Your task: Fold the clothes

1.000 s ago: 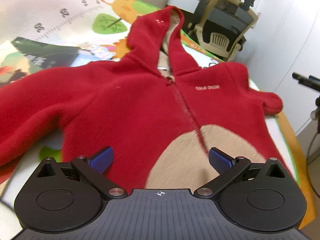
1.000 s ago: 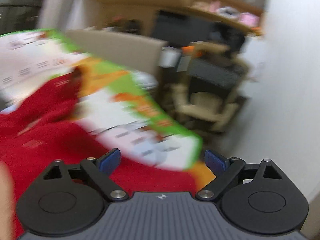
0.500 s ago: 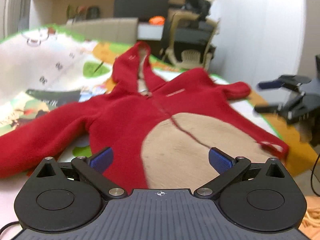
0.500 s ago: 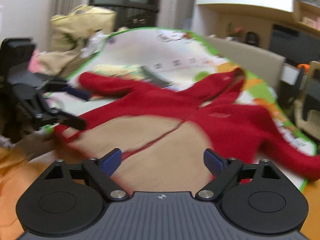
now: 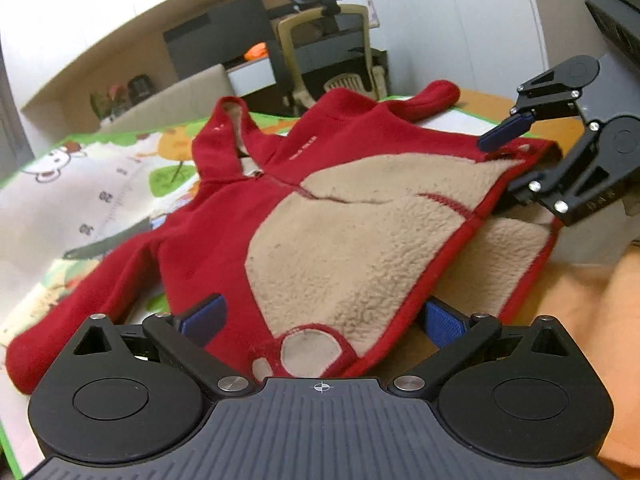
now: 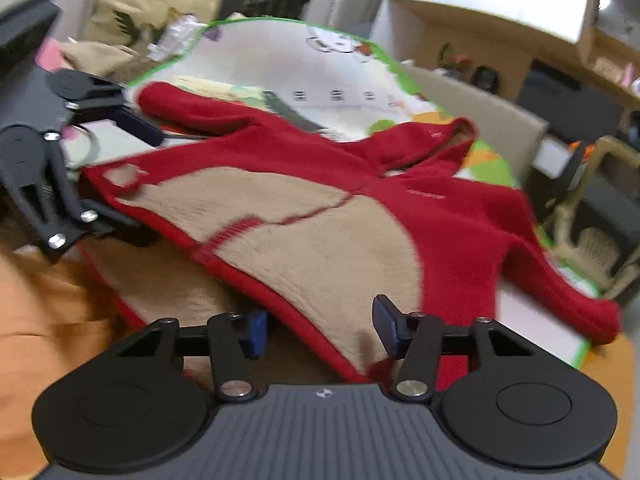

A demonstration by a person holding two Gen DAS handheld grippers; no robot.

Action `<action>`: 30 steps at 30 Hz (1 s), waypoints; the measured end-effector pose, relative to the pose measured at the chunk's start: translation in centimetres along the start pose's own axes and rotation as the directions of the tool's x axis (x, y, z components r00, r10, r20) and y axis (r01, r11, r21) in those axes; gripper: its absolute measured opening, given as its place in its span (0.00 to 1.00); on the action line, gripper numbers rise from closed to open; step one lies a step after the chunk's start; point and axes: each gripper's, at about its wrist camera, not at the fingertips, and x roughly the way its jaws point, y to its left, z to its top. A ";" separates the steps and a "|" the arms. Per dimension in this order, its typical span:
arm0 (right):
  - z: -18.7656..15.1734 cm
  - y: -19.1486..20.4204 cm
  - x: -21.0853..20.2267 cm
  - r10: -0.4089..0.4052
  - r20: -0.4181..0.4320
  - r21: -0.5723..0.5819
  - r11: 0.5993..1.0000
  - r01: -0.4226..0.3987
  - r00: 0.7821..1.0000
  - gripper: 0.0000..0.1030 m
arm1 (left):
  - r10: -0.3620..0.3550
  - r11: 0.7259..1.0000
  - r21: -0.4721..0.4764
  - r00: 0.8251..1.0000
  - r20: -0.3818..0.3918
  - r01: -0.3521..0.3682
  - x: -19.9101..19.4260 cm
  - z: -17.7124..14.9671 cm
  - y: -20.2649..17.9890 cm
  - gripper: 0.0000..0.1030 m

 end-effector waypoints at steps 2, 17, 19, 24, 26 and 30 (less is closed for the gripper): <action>0.5 -1.4 -1.1 0.097 0.004 0.061 0.993 -0.097 0.995 0.53 | -0.037 0.999 -0.029 0.999 -0.001 0.037 -0.3 0.1 0.7 1.00; 9.2 -17.6 12.4 0.034 0.091 0.404 0.912 -0.068 0.995 0.86 | -0.038 0.557 -0.829 0.998 0.042 0.056 4.9 0.8 19.4 1.00; 8.5 -19.3 15.9 -0.018 0.062 0.444 0.896 -0.011 0.998 0.86 | -0.058 0.542 -0.834 0.995 0.085 0.103 6.6 2.0 19.3 1.00; 5.2 -23.6 18.6 -0.069 -0.017 0.649 0.758 0.064 0.997 0.87 | -0.091 0.532 -0.836 0.990 0.104 0.137 10.2 2.9 18.1 1.00; 4.7 -24.2 18.4 -0.056 0.006 0.672 0.740 0.037 0.998 0.89 | -0.114 0.527 -0.842 0.992 0.061 0.112 11.3 1.9 17.7 1.00; 5.6 -22.7 19.3 -0.049 -0.036 0.597 0.800 0.061 0.998 1.00 | -0.125 0.523 -0.847 0.992 0.030 0.092 12.1 0.8 16.9 1.00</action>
